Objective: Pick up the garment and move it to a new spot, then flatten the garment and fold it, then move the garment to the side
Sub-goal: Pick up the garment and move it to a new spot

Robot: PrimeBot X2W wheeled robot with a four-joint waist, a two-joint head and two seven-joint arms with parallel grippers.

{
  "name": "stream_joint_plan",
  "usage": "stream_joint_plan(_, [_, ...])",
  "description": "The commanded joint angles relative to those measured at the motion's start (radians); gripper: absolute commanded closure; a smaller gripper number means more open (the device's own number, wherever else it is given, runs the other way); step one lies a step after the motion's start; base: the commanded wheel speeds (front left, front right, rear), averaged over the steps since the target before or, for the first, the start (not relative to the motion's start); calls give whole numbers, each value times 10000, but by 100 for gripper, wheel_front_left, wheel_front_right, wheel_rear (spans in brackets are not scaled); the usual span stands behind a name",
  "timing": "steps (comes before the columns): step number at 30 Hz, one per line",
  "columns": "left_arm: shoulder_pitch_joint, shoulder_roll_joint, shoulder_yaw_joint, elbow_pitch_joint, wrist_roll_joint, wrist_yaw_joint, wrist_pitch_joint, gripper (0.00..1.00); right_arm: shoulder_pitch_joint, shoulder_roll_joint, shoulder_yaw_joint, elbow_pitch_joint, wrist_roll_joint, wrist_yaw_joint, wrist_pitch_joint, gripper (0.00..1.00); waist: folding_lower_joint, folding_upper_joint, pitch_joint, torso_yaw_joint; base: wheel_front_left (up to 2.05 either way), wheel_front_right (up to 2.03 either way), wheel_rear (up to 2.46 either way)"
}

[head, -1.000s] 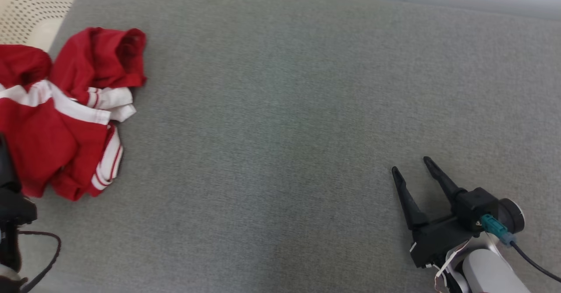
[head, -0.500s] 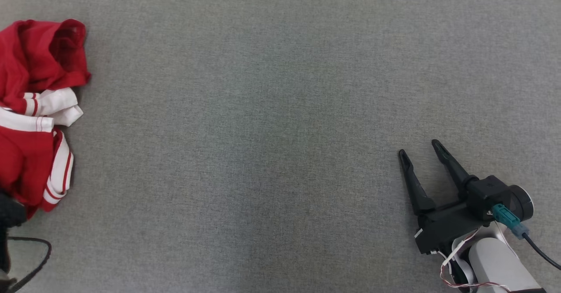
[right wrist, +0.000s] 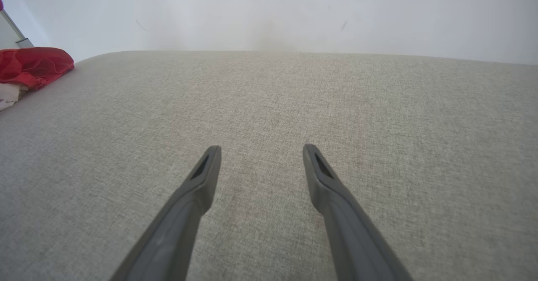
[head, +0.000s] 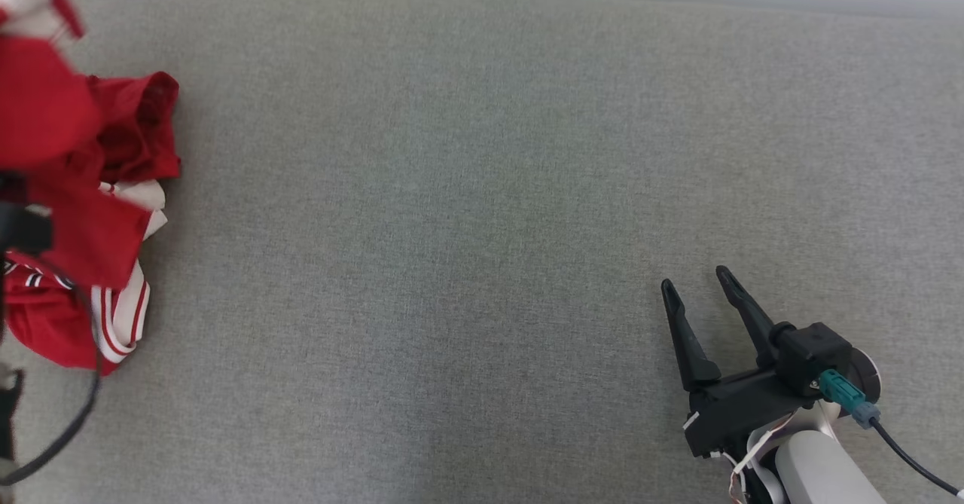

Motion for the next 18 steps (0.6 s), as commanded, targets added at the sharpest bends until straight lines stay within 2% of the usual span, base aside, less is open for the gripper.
stream_joint_plan(1, [-118,-184,-386,-727,-53,-42,-48,100,161,138,-67,33,78,-3,-4,0,0,-1,-298,-118,0,0,0])
stream_joint_plan(5, [59,-623,-1160,-1820,-286,-62,-48,100,273,378,-89,115,148,-3,-4,0,0,-1,-630,-364,0,0,0])
stream_joint_plan(10, [354,-1374,-2103,-2426,-705,-70,-48,100,444,572,-150,186,262,-3,-4,0,0,-1,-974,-762,0,0,0])
stream_joint_plan(13, [669,-2139,-3019,-2136,-1190,-72,-48,100,458,691,-162,221,301,-3,-4,0,0,-1,-1126,-1163,0,0,0])
stream_joint_plan(18, [676,-2767,-4106,-1384,-1571,-73,-48,100,421,822,-133,251,332,-3,-4,0,0,-1,-1161,-1806,0,0,0])
